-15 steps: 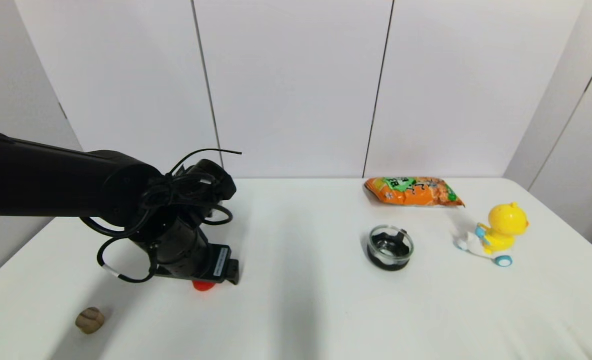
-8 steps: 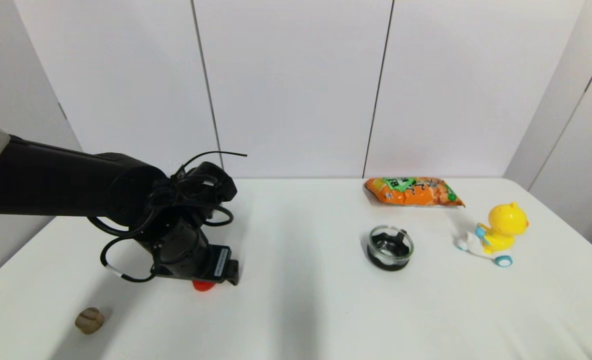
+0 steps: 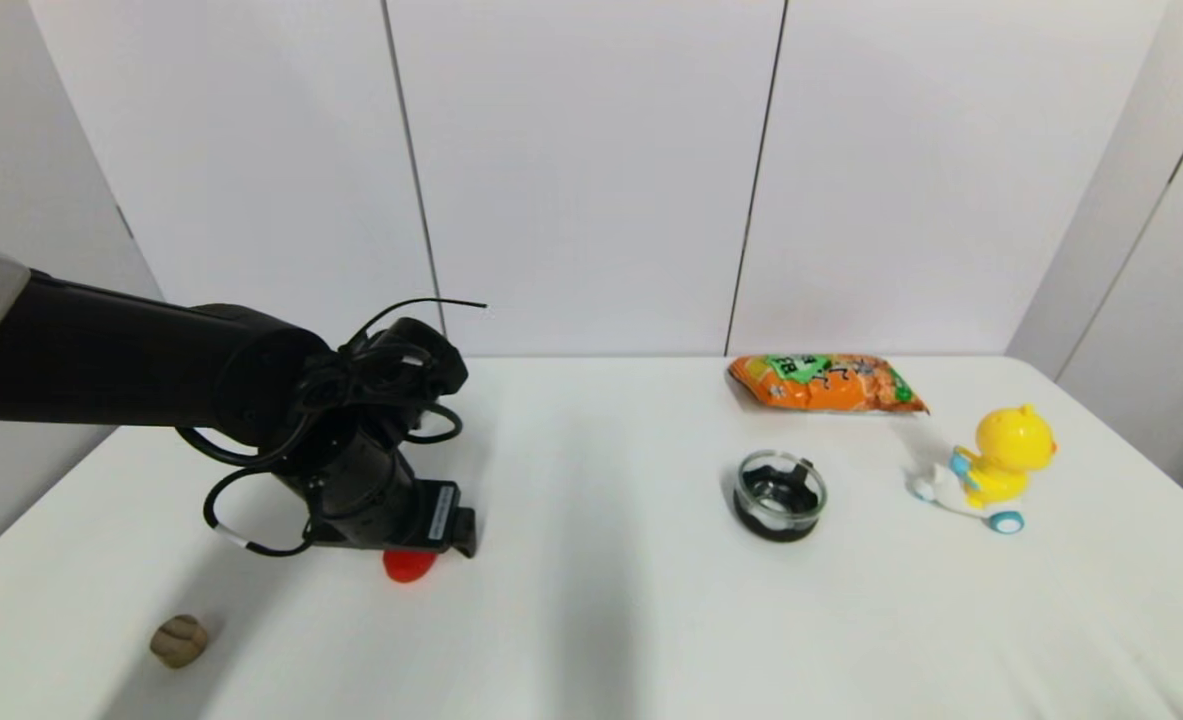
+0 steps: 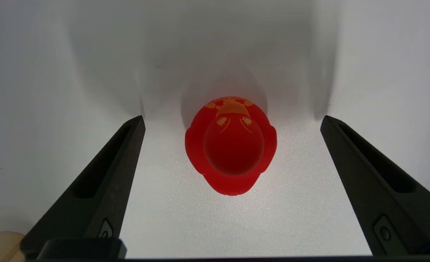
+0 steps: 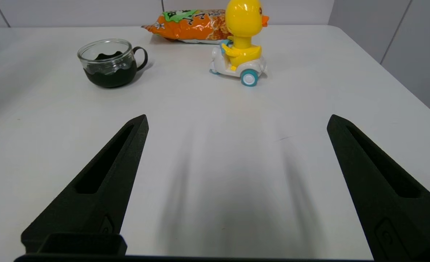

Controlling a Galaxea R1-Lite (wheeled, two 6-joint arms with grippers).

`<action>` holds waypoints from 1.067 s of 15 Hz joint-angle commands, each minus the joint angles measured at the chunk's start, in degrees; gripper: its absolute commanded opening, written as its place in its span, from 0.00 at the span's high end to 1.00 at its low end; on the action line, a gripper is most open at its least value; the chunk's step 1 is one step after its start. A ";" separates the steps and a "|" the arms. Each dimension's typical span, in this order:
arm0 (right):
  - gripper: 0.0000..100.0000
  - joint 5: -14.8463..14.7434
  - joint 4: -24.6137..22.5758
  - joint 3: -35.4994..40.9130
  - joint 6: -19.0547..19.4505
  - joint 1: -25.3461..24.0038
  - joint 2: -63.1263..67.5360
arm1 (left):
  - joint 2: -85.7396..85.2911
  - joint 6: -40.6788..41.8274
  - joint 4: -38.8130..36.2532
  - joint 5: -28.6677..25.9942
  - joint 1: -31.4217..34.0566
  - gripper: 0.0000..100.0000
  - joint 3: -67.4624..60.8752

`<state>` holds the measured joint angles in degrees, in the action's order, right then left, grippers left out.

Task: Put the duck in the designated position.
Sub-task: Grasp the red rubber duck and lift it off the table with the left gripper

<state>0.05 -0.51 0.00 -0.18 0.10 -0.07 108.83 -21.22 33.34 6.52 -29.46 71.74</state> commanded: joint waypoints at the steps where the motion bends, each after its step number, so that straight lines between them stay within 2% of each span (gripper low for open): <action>1: 0.00 0.04 -0.02 0.00 0.01 -0.01 0.07 | -0.10 -0.22 0.32 -0.02 0.37 0.00 0.07; 15: 0.00 0.04 -0.02 0.00 0.01 -0.01 0.07 | -0.10 -1.54 1.73 -0.02 0.37 0.00 -0.11; 16: 0.00 0.04 -0.02 0.00 0.01 -0.01 0.07 | -0.02 -1.54 1.73 -0.02 0.37 1.00 -0.02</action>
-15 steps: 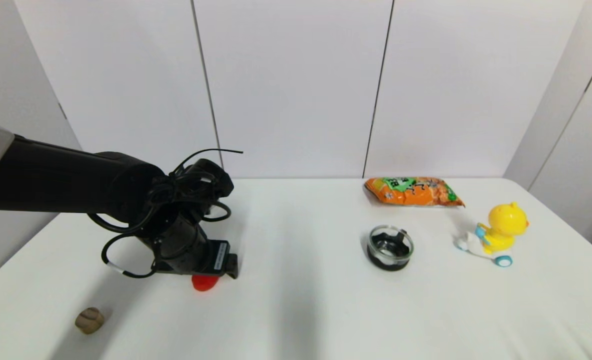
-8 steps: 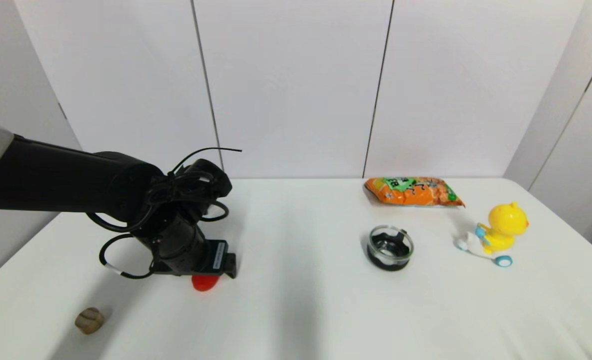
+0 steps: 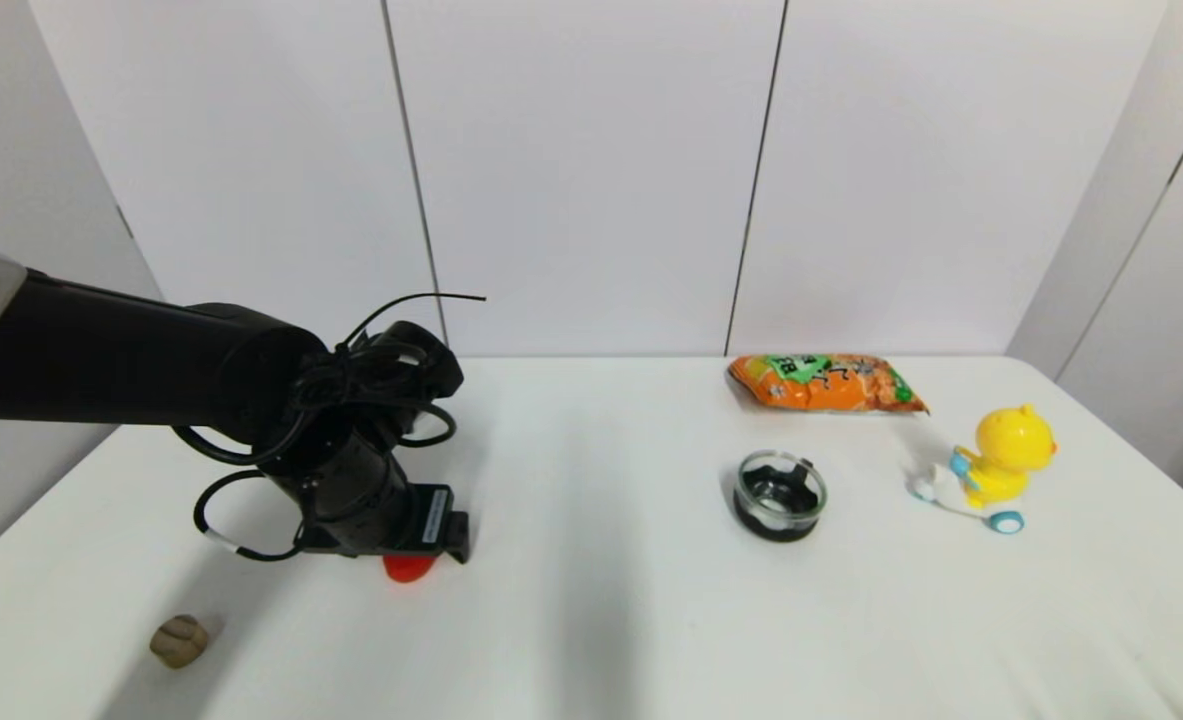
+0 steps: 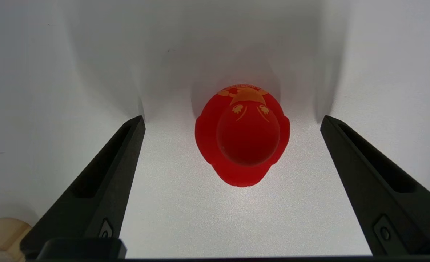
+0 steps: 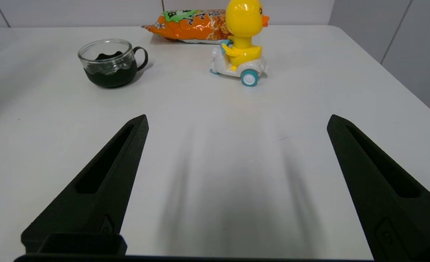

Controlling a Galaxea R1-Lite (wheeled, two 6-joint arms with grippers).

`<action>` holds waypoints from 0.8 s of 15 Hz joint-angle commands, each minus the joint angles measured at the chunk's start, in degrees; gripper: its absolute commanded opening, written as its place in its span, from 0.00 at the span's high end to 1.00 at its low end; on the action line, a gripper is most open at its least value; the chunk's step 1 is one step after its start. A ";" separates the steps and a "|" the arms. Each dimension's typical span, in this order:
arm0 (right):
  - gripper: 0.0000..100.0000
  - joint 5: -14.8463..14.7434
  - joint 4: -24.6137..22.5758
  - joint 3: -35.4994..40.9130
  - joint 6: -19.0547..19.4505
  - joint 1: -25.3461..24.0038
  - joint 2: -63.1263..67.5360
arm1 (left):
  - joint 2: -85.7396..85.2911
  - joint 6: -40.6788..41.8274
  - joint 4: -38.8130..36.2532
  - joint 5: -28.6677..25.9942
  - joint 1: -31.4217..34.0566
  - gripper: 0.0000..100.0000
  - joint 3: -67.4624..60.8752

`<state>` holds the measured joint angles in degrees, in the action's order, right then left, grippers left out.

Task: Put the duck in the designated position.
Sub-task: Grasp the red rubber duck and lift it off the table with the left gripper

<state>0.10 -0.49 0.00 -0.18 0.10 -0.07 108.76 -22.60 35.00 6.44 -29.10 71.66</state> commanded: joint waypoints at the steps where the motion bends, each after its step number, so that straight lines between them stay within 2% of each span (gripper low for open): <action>1: 0.00 -0.01 -0.04 0.00 0.01 -0.01 0.07 | 0.04 -0.16 -0.02 0.07 0.01 1.00 0.06; 12: 0.00 -0.01 -0.04 0.00 0.01 -0.01 0.07 | -1.01 -0.25 -0.19 0.07 0.01 1.00 0.85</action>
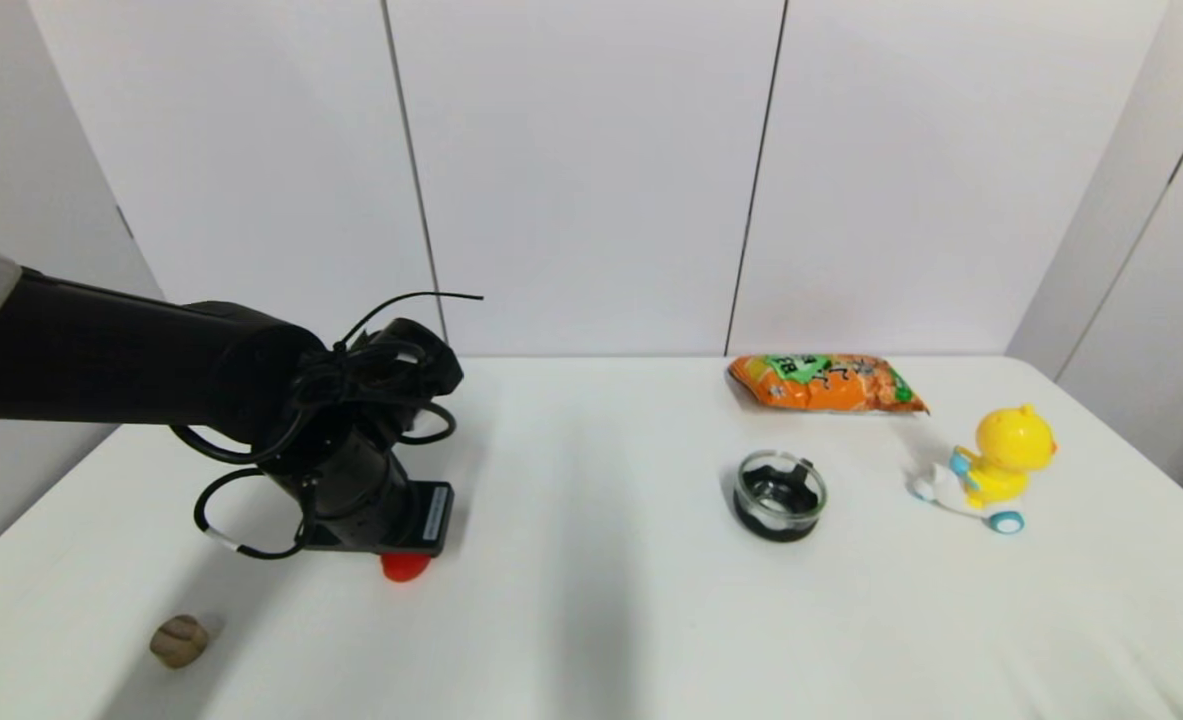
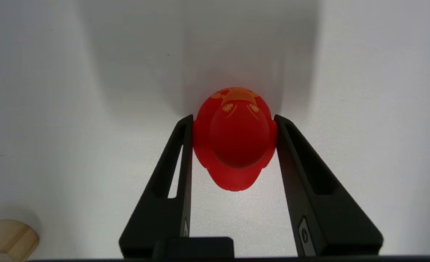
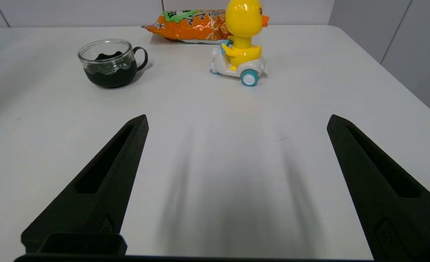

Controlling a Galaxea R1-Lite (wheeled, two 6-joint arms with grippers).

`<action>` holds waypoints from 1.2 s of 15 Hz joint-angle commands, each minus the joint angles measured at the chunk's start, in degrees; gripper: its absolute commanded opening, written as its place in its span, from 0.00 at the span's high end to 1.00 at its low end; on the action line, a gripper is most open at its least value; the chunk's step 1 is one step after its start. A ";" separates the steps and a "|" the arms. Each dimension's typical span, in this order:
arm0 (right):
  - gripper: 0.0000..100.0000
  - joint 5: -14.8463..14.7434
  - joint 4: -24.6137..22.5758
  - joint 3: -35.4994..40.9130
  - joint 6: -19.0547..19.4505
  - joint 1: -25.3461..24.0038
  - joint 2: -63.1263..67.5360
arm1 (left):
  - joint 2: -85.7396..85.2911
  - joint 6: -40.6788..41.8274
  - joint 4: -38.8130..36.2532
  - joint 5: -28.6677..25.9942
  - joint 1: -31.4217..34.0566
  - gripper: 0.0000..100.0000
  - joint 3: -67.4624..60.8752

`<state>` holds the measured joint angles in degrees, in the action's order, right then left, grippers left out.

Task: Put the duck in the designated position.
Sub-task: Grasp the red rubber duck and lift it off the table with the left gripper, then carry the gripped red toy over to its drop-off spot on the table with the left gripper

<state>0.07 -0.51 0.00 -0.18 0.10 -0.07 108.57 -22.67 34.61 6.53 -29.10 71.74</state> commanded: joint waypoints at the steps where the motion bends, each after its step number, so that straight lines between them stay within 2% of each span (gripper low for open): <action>1: 0.00 0.01 -0.02 0.00 0.01 -0.01 0.07 | -1.25 -0.18 0.11 -0.03 -0.08 1.00 1.47; 6: 0.00 0.01 -0.02 0.00 0.01 -0.01 0.07 | -1.78 0.26 -4.46 0.23 0.01 1.00 6.31; 12: 0.00 0.01 -0.02 0.00 0.01 -0.01 0.07 | 0.59 1.93 -4.64 0.58 2.73 1.00 15.89; 16: 0.00 0.01 -0.02 0.00 0.01 -0.01 0.07 | 5.16 13.80 -5.69 0.67 8.62 1.00 23.97; 18: 0.00 0.01 -0.02 0.00 0.01 -0.01 0.07 | 7.01 18.72 -8.51 0.58 11.08 1.00 26.87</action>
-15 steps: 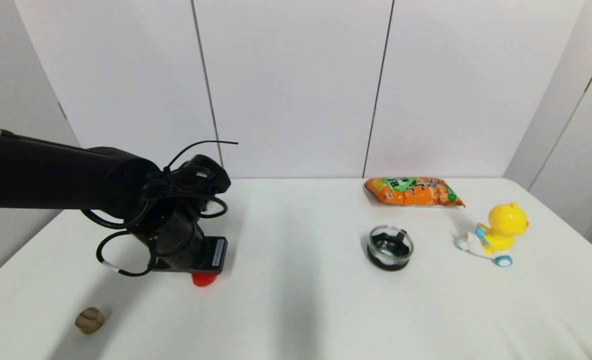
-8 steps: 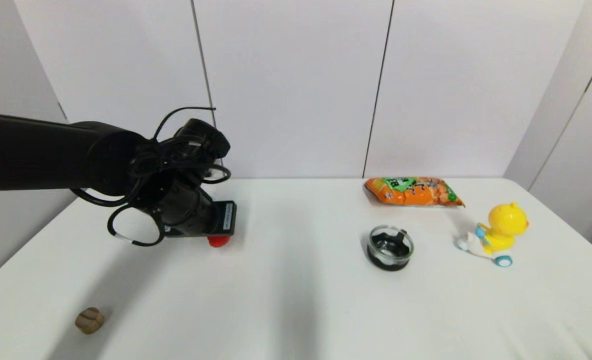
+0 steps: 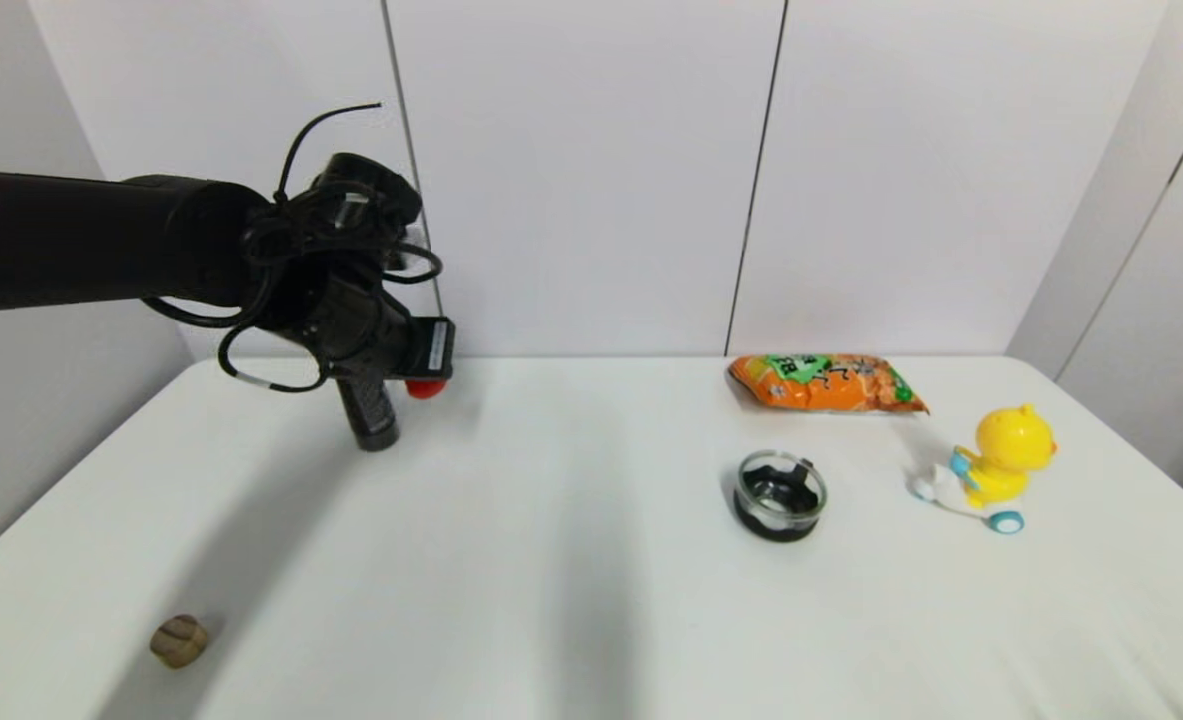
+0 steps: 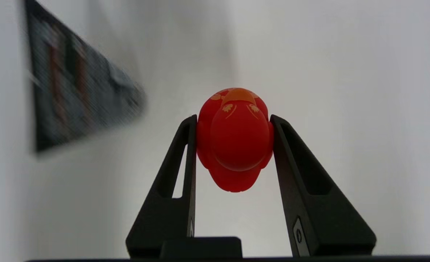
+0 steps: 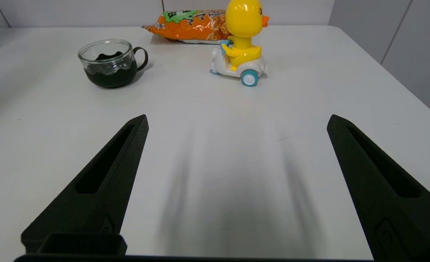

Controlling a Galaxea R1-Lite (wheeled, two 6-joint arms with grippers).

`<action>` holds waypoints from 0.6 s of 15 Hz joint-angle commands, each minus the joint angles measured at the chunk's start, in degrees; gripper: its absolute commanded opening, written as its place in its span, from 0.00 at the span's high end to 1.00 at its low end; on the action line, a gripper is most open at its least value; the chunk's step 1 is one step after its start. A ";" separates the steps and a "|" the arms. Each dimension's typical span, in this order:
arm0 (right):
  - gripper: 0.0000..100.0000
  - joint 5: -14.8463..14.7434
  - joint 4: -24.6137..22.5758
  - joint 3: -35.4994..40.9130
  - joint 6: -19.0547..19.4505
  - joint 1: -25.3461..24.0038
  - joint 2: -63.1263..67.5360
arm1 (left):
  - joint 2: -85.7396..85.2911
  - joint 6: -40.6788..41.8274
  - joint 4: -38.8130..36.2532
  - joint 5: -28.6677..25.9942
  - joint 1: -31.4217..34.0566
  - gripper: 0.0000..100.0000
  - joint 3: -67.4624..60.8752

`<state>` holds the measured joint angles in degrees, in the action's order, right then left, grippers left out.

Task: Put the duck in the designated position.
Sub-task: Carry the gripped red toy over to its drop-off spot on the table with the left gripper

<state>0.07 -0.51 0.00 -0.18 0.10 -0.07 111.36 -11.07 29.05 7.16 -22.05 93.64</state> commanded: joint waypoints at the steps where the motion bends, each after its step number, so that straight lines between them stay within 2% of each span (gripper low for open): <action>1: 0.00 0.01 -0.02 0.00 0.01 -0.01 0.07 | 4.74 7.82 -3.56 -0.12 4.47 1.00 5.59; 9: 0.00 0.01 -0.02 0.00 0.01 -0.01 0.07 | 9.58 9.66 -4.44 -0.39 6.14 1.00 11.13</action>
<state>0.10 -0.51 0.00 -0.18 0.10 -0.07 119.78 -1.67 24.50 6.69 -15.96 102.80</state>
